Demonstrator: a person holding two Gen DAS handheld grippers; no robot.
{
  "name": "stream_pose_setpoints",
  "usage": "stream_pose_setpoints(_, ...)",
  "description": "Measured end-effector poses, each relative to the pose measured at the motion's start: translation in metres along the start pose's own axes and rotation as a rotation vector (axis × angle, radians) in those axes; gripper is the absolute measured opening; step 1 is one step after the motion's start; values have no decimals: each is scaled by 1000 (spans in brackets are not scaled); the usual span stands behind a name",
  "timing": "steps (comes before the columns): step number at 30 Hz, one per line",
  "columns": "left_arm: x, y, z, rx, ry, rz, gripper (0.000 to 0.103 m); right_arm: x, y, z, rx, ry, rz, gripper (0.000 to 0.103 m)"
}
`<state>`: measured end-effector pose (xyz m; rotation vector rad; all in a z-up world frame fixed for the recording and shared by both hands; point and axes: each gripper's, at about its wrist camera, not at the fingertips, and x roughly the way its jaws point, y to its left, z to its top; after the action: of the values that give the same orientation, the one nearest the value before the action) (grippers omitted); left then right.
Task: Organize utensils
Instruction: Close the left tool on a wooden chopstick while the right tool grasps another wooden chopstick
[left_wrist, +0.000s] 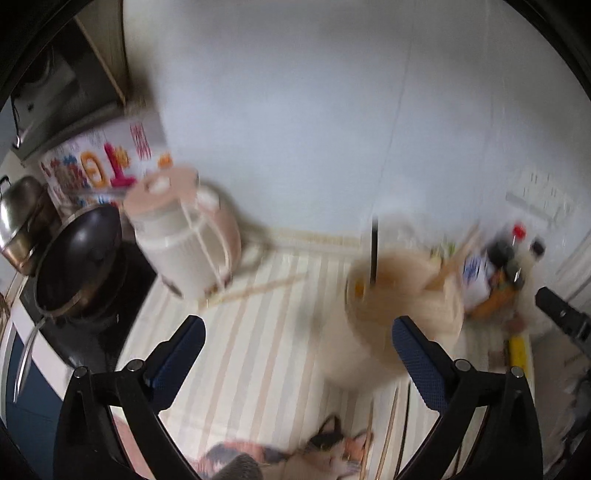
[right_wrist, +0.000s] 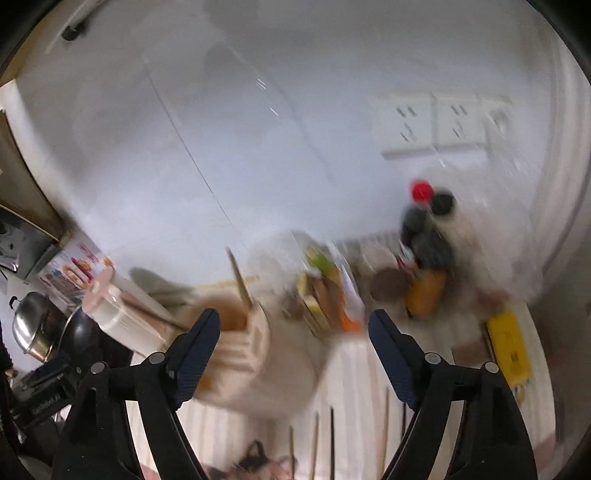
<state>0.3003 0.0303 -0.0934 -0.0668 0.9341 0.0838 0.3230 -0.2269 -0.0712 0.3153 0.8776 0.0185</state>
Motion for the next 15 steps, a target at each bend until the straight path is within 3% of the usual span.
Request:
stream_pose_setpoints(3, 21, -13, -34, 38, 91, 28, 103, 13, -29, -32, 29, 90, -58, 84)
stream_pose_setpoints(5, 41, -23, -62, 57, 157, 29, 103, 27, -53, -60, 59, 181, -93, 78)
stream_pose_setpoints(7, 62, -37, -88, 77, 223, 7, 103, 41, -75, -88, 90, 280, -102, 51)
stream_pose_setpoints(9, 82, -50, -107, 90, 288, -23, 98, 54, -90, -110, 107, 355, -103, 35)
stream_pose_setpoints(11, 106, -69, -128, 112, 381, -73, 82, 68, -104, -133, 110, 425, -117, 29)
stream_pose_setpoints(13, 129, -86, -144, 148, 452, -87, 71, 81, -112, -149, 108, 473, -130, 25)
stream_pose_setpoints(15, 146, -99, -157, 184, 494, -78, 53, 92, -118, -164, 105, 514, -135, 24)
